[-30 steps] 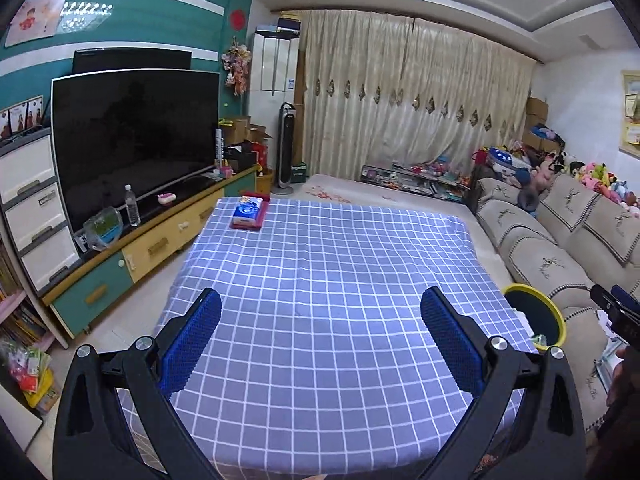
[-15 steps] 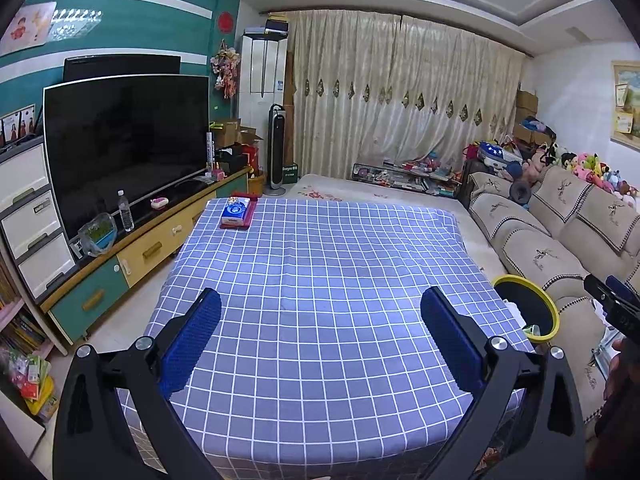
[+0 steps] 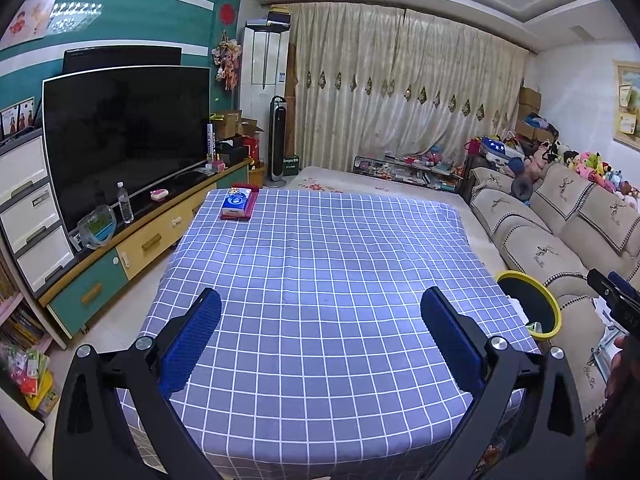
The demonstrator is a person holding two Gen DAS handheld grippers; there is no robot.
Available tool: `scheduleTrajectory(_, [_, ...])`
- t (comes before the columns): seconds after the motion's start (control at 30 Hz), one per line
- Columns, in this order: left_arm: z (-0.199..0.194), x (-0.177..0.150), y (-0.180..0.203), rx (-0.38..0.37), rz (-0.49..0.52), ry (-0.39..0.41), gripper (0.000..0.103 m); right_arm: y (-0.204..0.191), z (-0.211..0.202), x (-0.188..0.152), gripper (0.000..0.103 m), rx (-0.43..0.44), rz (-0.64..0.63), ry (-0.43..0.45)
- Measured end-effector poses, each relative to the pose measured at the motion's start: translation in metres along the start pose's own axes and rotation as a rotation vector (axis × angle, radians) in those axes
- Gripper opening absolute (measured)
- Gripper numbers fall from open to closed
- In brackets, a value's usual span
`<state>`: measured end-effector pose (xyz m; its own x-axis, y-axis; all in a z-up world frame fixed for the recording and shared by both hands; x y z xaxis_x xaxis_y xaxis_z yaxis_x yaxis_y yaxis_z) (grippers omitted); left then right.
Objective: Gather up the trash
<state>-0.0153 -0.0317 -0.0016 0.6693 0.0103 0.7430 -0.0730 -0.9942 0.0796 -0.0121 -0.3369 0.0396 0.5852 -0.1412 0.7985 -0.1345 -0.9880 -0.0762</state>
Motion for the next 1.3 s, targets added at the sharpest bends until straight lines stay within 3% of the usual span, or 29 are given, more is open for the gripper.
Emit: scheduleTrajectory(1.3, [0.008, 0.0011, -0.0063, 0.008, 0.006, -0.018, 0.098, -0.0035, 0.0055, -0.0014, 0.097, 0.013, 0.01, -0.008])
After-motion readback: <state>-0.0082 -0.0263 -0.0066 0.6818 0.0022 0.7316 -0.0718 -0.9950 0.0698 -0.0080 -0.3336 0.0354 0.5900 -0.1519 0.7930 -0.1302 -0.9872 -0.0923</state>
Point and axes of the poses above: each gripper's, at about its wrist camera, not at the fingertips, and z roughly the way its jaws point, y to its right, x to its top, the point moved 1 cm from there along z, roughly the way its jaws point, and after that the axes turned 12 degrees about -y, right-handed, at the moved point
